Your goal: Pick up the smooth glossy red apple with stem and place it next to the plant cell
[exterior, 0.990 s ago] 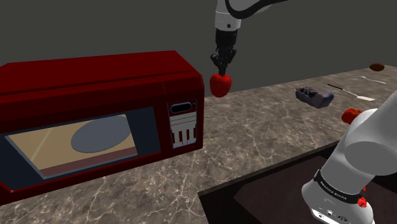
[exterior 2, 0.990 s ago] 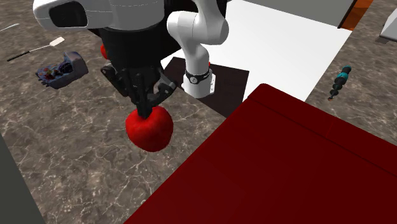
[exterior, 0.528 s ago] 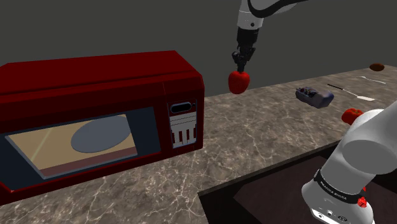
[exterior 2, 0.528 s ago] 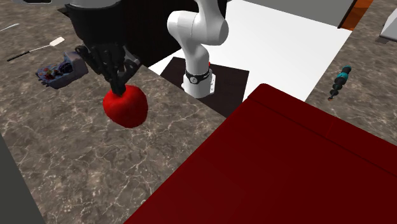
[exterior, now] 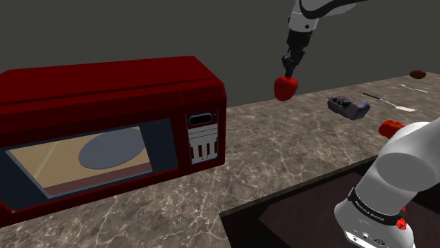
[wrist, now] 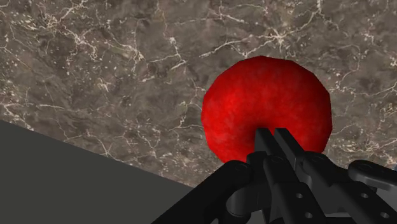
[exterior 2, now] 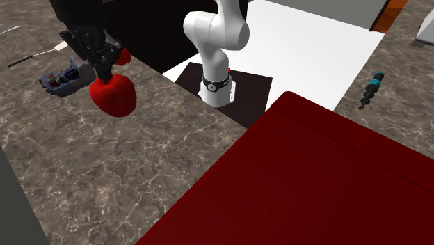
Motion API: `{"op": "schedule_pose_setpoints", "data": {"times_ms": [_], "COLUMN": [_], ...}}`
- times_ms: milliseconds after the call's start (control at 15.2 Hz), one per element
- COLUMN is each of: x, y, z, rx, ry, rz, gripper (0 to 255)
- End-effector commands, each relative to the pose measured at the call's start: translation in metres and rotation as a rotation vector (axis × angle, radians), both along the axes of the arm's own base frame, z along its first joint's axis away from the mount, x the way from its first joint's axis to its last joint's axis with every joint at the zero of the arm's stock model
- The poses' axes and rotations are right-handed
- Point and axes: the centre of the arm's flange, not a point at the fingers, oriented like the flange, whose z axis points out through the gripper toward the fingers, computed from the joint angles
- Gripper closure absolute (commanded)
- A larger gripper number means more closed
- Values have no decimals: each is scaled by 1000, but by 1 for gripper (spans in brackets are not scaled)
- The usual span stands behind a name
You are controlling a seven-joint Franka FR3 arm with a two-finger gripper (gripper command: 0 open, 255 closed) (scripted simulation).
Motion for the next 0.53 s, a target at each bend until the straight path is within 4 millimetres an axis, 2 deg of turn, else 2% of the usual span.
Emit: {"op": "schedule_pose_setpoints", "data": {"times_ms": [0,462], "x": [-9,-46], "y": [-25,-110], "z": [0,0], "rx": [0,0], "ry": [0,0], "rz": [2,2], "gripper": [255,255]}}
